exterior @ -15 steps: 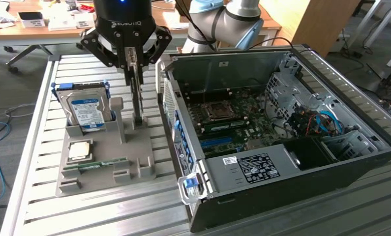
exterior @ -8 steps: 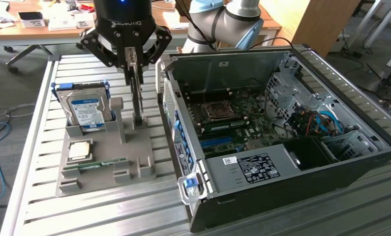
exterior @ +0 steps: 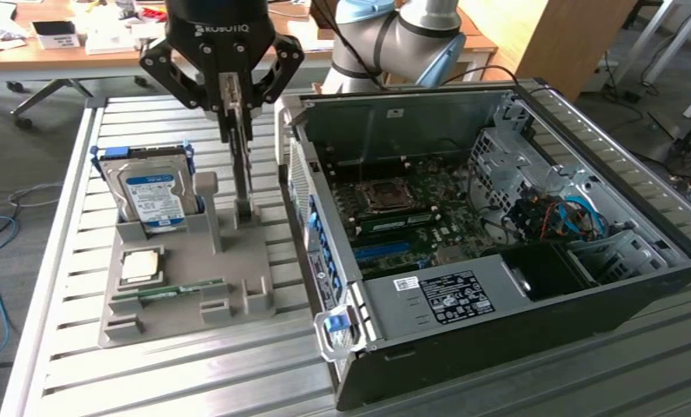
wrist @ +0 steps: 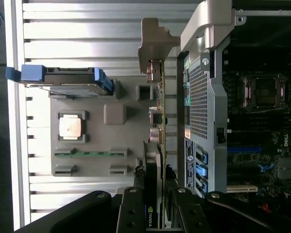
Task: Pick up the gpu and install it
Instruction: 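Pick up the gpu and move the gpu toward the slot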
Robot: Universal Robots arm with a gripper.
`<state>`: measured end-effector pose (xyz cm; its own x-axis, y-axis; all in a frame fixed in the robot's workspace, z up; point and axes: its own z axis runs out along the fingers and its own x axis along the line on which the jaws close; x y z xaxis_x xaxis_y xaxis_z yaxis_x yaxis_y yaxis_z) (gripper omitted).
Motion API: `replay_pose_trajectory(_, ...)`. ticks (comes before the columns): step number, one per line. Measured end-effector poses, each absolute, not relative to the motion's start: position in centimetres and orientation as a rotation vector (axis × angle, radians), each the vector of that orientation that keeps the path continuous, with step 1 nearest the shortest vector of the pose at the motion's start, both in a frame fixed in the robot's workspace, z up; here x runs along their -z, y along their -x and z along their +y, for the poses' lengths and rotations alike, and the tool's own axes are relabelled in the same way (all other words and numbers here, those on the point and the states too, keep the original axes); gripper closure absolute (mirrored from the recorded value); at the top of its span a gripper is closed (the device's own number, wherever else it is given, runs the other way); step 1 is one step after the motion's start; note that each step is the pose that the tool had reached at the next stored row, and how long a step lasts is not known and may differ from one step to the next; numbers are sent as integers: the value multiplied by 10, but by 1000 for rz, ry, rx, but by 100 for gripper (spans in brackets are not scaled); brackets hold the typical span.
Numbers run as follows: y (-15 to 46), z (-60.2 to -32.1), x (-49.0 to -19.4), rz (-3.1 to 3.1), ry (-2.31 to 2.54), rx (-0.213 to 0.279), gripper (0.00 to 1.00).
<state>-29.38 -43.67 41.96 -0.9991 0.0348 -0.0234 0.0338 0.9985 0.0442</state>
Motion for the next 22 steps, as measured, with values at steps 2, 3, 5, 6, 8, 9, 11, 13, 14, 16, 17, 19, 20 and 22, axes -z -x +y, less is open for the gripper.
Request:
replay_pose_trajectory(2, 294, -437, -422, 3116, -54, -68, 73)
replay_pose_trajectory(3, 294, -437, -422, 3116, -53, -68, 73)
replay_pose_trajectory(5, 294, -437, -422, 3116, -53, -68, 73)
replay_pose_trajectory(6, 294, -437, -422, 3116, -53, -68, 73)
replay_pose_trajectory(8, 294, -437, -422, 3116, -54, -68, 73)
replay_pose_trajectory(9, 294, -437, -422, 3116, -54, -68, 73)
replay_pose_trajectory(11, 293, -437, -422, 3116, -53, -68, 73)
replay_pose_trajectory(13, 293, -437, -423, 3116, -53, -68, 73)
replay_pose_trajectory(14, 293, -437, -423, 3116, -53, -68, 73)
replay_pose_trajectory(16, 293, -437, -424, 3116, -54, -68, 73)
replay_pose_trajectory(17, 292, -437, -424, 3116, -53, -68, 73)
replay_pose_trajectory(19, 292, -437, -424, 3116, -53, -68, 73)
replay_pose_trajectory(20, 292, -437, -424, 3116, -53, -68, 73)
replay_pose_trajectory(22, 292, -437, -424, 3116, -53, -68, 73)
